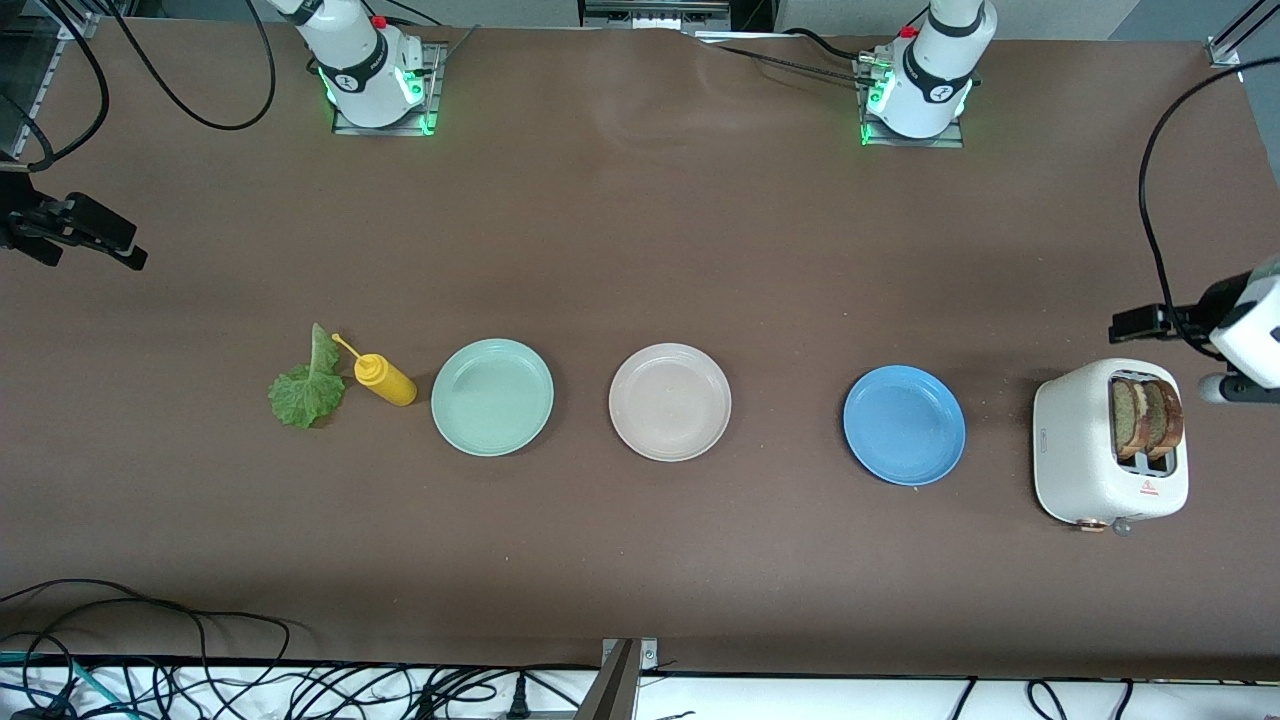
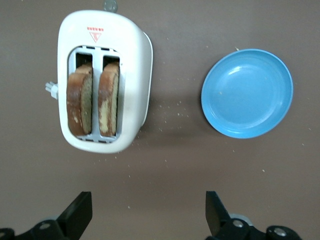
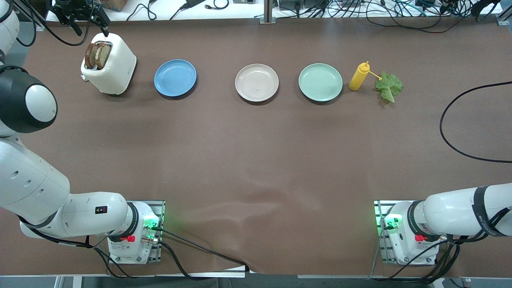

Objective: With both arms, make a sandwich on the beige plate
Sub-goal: 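Move the left gripper over the toaster toward the bread slices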

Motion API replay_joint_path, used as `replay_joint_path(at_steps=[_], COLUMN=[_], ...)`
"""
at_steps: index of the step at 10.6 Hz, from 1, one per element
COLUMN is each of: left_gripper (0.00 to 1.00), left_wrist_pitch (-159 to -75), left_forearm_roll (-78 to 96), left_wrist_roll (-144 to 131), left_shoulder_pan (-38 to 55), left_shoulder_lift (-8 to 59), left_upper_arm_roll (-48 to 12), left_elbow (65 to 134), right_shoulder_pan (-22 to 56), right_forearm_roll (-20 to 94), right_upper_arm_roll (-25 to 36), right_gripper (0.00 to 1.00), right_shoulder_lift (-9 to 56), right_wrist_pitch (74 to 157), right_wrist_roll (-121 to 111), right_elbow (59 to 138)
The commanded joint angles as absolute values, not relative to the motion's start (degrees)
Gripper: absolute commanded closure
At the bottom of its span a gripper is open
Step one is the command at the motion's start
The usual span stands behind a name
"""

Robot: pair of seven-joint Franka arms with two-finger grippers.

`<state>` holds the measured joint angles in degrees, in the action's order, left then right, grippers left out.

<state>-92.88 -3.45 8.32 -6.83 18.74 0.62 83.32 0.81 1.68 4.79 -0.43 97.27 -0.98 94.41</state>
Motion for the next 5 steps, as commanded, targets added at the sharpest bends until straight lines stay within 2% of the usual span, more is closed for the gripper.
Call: replay_joint_path(at_steps=[1, 5], left_gripper=[0.0, 0.0], left_wrist_pitch=[-96.48, -102.12], left_forearm_roll=[-4.48, -4.48], left_wrist_roll=[12.03, 15.37], left_shoulder_pan=[-7.82, -9.31], left_shoulder_lift=[23.19, 27.24], left_upper_arm_roll=[0.18, 0.18], left_elbow=[80.51, 80.42], right_shoulder_pan=[0.53, 0.53], right_forearm_roll=[2.46, 2.46], right_upper_arm_roll=[5.45, 5.45], right_gripper=[0.0, 0.0], right_shoulder_lift=[-0.35, -0.35], right_wrist_pitch=[96.24, 95.89], right_wrist_roll=[-1.49, -1.49], right_elbow=[93.6, 93.6])
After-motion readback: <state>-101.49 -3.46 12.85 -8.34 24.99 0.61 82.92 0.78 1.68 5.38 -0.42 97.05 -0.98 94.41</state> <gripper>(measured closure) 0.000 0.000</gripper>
